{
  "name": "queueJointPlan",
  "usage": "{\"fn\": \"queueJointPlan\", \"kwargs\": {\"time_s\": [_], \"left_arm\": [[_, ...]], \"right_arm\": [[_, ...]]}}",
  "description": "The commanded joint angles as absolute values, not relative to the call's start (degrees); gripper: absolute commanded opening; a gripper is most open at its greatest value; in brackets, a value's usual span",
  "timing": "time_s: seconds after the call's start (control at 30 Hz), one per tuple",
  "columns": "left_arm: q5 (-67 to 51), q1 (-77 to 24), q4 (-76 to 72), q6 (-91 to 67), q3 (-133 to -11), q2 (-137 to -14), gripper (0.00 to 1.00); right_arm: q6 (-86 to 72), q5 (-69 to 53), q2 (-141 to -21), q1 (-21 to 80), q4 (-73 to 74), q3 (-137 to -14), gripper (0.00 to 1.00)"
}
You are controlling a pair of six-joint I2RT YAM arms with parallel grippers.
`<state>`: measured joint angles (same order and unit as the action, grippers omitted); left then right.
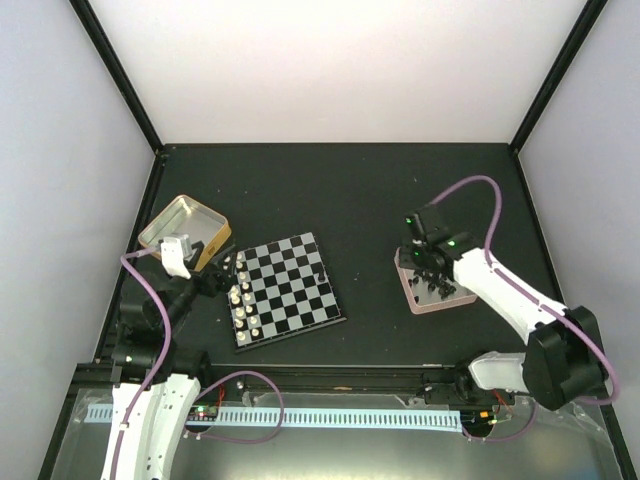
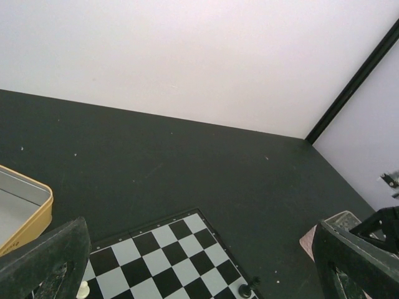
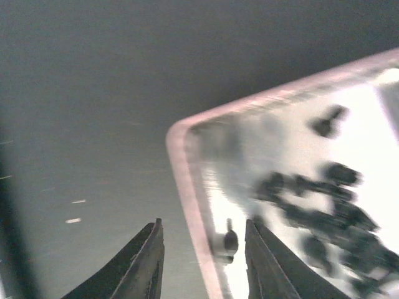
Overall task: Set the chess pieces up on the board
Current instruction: Pick up the chess piece from the storage box.
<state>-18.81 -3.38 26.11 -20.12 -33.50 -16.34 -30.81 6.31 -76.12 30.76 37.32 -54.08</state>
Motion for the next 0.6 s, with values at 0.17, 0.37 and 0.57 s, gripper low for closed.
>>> {"fn": "queueJointPlan", "kwargs": {"time_s": [0.17,0.37,0.57], "left_arm": [[-21.1,-2.9,24.0,-19.2,-33.0,-15.9,0.99],[-20.9,-2.9,19.8,-20.5,-33.4,-18.5,0.99],[-20.7,-2.9,17.0,-21.0,-33.5,-20.4,0.99]], "right_arm": [[-33.4,9.1,-70.0,16.7,36.9,-42.9,0.34],[-33.2,7.2,-70.6,15.0,37.9,-40.9,0.32],[-32.9,6.2,-72.3,14.6,37.0,-39.5,0.21]]}}
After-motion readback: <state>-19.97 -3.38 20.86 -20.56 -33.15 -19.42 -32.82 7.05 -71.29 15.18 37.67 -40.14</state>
